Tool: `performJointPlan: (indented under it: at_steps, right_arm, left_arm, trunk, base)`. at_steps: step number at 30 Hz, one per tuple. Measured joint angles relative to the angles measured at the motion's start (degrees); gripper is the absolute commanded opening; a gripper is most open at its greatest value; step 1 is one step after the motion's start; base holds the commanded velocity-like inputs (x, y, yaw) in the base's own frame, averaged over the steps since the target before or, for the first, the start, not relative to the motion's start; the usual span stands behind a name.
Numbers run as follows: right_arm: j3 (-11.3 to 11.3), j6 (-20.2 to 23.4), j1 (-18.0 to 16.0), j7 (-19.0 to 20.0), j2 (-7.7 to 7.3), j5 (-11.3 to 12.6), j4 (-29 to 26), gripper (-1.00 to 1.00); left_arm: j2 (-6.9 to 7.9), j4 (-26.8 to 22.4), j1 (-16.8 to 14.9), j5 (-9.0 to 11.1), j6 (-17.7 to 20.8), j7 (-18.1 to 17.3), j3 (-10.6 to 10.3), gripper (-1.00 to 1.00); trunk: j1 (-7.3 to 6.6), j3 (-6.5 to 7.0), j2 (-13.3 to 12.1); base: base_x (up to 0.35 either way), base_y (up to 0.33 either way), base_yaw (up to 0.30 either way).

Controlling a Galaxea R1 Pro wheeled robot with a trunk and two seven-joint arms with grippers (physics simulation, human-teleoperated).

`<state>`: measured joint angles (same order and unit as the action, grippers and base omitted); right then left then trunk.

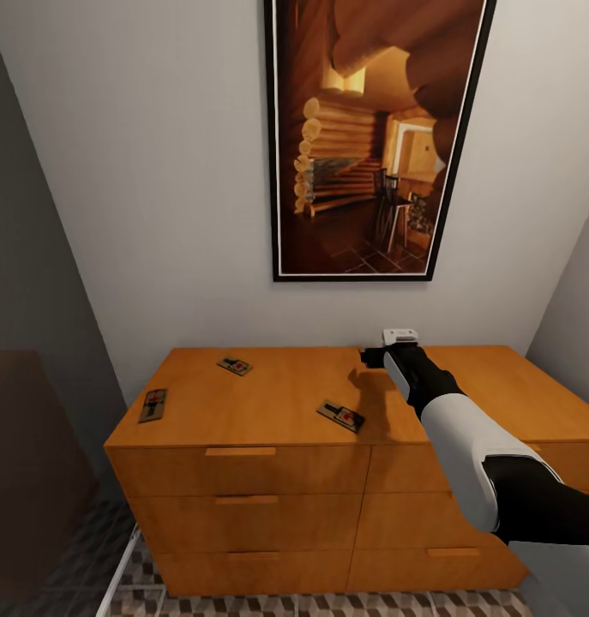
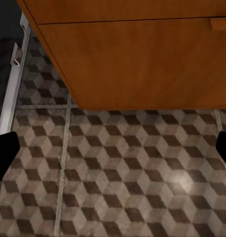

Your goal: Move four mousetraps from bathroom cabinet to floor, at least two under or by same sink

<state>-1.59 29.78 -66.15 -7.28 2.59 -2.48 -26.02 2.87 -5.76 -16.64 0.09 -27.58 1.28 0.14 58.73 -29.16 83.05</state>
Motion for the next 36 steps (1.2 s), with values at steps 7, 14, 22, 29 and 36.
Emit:
performJointPlan:
  at_steps: [7, 14, 22, 29, 36]
  right_arm:
    - [0.0, 0.0, 0.0, 0.0, 0.0, 0.0, 0.0, 1.0]
    - [0.0, 0.0, 0.0, 0.0, 0.0, -0.1, 0.1, 1.0]
    - [0.0, 0.0, 0.0, 0.0, 0.0, -0.1, 0.1, 1.0]
    - [0.0, 0.0, 0.0, 0.0, 0.0, -0.1, 0.1, 1.0]
    - [0.0, 0.0, 0.0, 0.0, 0.0, -0.1, 0.1, 1.0]
  left_arm:
    - [0.02, 0.0, 0.0, 0.0, 0.0, 0.0, 0.0, 1.0]
    - [0.03, 0.0, 0.0, 0.0, 0.0, 0.0, 0.0, 1.0]
    - [0.03, 0.0, 0.0, 0.0, 0.0, 0.0, 0.0, 1.0]
    - [0.03, 0.0, 0.0, 0.0, 0.0, 0.0, 0.0, 1.0]
    - [0.03, 0.0, 0.0, 0.0, 0.0, 0.0, 0.0, 1.0]
  trunk:
    - [0.0, -0.48, 0.0]
    - [0.0, -1.07, 0.0]
    - [0.0, -1.36, 0.0]
    - [0.0, -1.41, 0.0]
    - [-0.01, -1.42, 0.0]
  base:
    - [0.0, 0.0, 0.0]
    - [0.0, 0.0, 0.0]
    - [0.0, 0.0, 0.0]
    - [0.001, 0.0, 0.0]
    - [0.086, 0.0, 0.0]
